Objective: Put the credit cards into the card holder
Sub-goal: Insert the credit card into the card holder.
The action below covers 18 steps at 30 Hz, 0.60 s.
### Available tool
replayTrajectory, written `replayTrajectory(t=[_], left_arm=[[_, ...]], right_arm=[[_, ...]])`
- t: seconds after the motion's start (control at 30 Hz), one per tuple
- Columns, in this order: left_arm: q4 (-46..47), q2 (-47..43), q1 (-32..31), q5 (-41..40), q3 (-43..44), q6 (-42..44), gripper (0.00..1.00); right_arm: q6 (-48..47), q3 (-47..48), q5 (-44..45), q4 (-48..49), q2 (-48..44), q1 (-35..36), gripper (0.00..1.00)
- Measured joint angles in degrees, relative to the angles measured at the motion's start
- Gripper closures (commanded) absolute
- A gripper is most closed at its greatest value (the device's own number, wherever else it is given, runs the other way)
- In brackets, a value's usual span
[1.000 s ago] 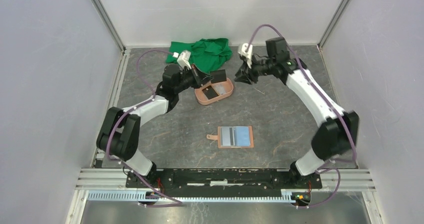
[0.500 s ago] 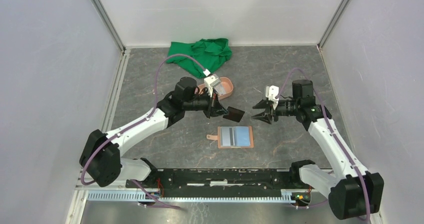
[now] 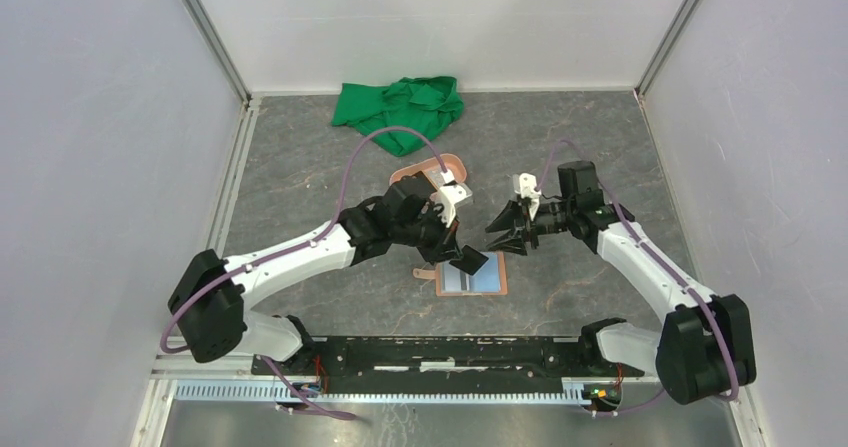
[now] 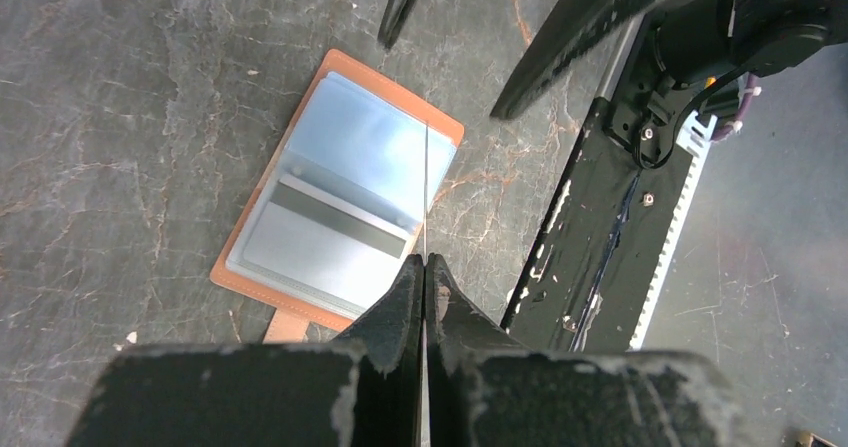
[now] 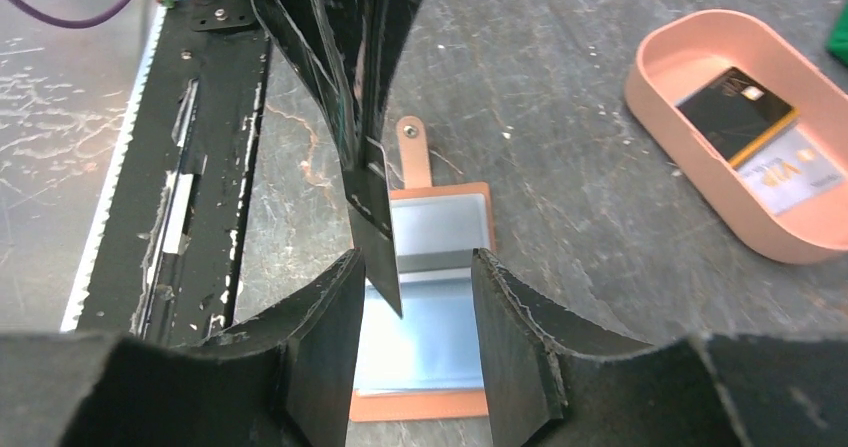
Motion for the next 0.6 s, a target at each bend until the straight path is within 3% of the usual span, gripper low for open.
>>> replayTrajectory(t=[0.27, 0.6], left_arm=[[0.20, 2.21, -1.44, -1.70, 0.11, 0.13, 0.98], [1.07, 2.21, -2.01, -2.12, 0.13, 0.17, 0.98]], right_arm=[[-0.85, -0.15, 1.03, -0.42, 4.94, 6.67, 0.53], [-2.36, 0.02, 3.13, -1.07, 7.67, 10.05, 0.58]])
